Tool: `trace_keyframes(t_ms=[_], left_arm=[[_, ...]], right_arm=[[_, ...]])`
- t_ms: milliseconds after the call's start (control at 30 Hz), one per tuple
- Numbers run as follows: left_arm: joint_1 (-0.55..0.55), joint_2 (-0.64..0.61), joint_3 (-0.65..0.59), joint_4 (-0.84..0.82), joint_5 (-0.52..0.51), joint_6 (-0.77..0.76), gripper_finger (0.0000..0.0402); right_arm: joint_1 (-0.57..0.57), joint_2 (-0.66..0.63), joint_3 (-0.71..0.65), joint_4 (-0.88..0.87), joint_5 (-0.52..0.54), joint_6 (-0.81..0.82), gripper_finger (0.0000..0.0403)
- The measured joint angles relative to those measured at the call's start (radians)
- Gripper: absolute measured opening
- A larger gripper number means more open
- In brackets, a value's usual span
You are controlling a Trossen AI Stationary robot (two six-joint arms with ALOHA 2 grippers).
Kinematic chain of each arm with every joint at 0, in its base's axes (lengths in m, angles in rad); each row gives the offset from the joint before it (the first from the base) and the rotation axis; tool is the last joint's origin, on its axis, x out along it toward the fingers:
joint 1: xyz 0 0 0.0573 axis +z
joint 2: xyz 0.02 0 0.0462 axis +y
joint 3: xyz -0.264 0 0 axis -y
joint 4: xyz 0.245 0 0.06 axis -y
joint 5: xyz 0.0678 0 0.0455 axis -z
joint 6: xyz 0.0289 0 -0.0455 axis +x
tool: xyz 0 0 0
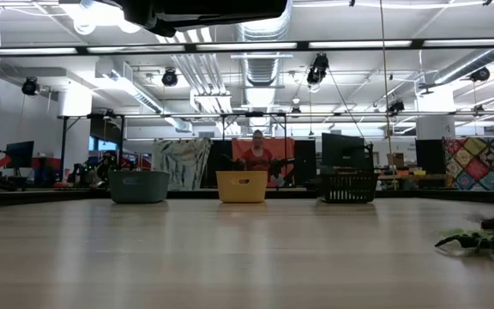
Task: Sort Halloween decoration
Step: Put the white skull toy into the blue bin
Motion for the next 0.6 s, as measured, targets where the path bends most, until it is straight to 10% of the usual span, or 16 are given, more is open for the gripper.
trace_keyframes(t_ms=[600], left_arm=[[0.0,0.0,0.0,0.007,-0.001,-0.001,0.0039]], right_arm=[[-0.002,-0.071,-0.007,-0.028,-0.015,-0.064,0.0008]])
